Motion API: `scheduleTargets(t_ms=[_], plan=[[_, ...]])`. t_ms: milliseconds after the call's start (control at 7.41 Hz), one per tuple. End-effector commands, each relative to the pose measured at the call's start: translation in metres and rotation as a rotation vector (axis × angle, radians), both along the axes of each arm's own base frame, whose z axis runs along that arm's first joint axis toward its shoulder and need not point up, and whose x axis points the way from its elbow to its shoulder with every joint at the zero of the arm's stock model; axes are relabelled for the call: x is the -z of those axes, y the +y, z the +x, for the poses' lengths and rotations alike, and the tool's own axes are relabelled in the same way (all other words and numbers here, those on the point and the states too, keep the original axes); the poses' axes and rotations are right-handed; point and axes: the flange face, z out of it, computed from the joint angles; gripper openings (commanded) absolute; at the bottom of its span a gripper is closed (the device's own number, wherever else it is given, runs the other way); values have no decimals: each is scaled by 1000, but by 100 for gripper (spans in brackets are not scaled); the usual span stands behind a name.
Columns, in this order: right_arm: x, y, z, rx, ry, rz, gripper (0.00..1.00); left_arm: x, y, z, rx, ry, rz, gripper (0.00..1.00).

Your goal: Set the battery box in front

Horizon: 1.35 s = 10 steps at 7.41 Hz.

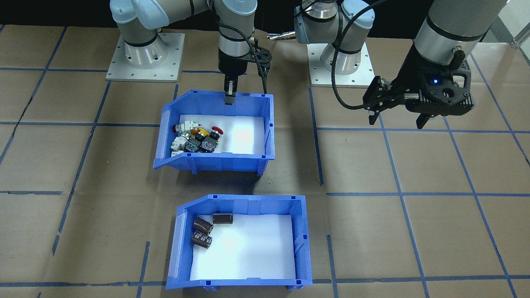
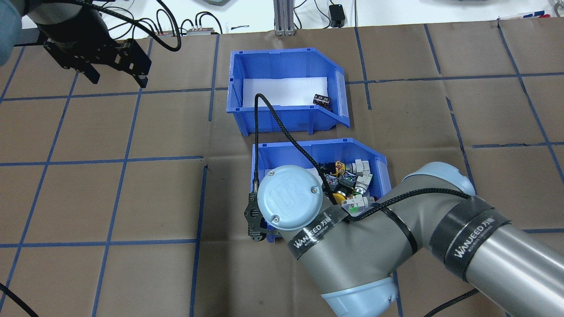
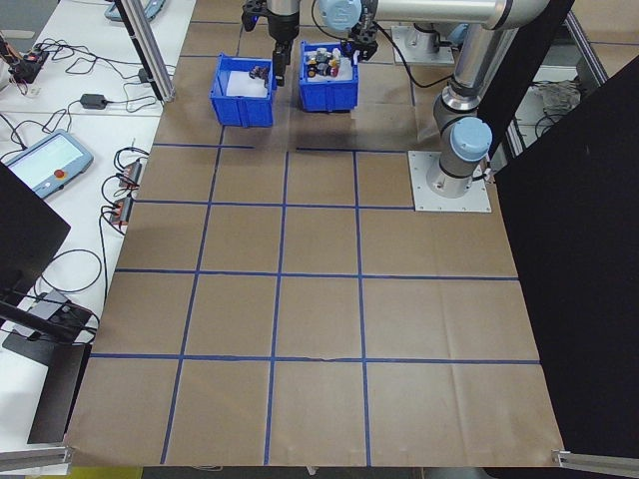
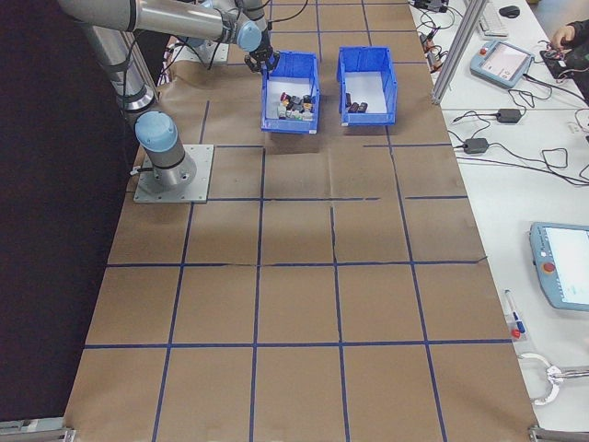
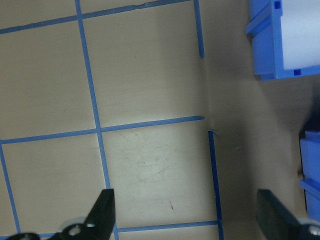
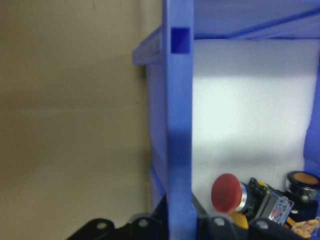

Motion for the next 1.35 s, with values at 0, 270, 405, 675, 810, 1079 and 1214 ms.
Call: scheduleTargets(t_ms=[0, 270, 405, 675, 810, 1079, 1214], plan=[[13, 3, -1, 8, -14, -18, 0, 1, 0, 0, -3, 1, 2, 100], [12, 1, 1, 6, -39, -45, 0, 6, 1, 0, -6, 5, 11, 100], [13, 2, 2, 4, -39, -43, 0, 6, 2, 0, -6, 3, 11, 100], [14, 1, 1, 1, -36, -41, 53, 7, 2, 0, -5, 3, 13, 100], [14, 2, 0, 3, -29, -39, 100, 7, 1, 0, -5, 2, 13, 100], [3, 3, -2, 6, -31, -58, 100, 8, 2, 0, -3, 4, 16, 100], [-14, 6, -6, 8, -45, -94, 100, 9, 0, 0, -5, 5, 16, 100]])
